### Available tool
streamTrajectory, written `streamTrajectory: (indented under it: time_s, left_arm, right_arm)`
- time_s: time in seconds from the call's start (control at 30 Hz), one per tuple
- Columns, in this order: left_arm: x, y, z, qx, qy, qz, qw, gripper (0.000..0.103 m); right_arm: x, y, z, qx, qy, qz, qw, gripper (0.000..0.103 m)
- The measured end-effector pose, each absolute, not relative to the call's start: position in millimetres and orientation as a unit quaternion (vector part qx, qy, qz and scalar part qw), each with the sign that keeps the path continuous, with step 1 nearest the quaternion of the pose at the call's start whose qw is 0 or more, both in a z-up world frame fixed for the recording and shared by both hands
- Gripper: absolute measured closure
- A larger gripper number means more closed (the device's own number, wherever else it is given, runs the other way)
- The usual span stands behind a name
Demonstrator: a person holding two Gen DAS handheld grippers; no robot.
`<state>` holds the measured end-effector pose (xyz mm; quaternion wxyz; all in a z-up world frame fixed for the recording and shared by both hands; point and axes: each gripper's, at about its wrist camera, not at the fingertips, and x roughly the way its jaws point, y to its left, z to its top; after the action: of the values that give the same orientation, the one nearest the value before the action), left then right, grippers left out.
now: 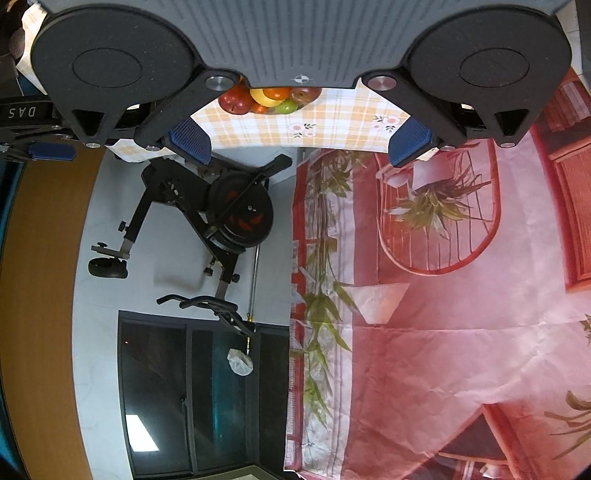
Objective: Organize fruits
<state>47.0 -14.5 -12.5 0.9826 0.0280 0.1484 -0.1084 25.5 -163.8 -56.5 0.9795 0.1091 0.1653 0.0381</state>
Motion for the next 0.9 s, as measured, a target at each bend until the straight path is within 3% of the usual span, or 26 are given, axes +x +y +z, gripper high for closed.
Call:
streamTrajectory:
  time_s: [0.9]
  left_arm:
    - [40.8,-9.9,-14.8,0.021,0.162,-0.092,0.982,0.0]
  right_arm:
    - [20.2,-163.6,-54.7,0.108,0.163,0.039,0.98,0.0]
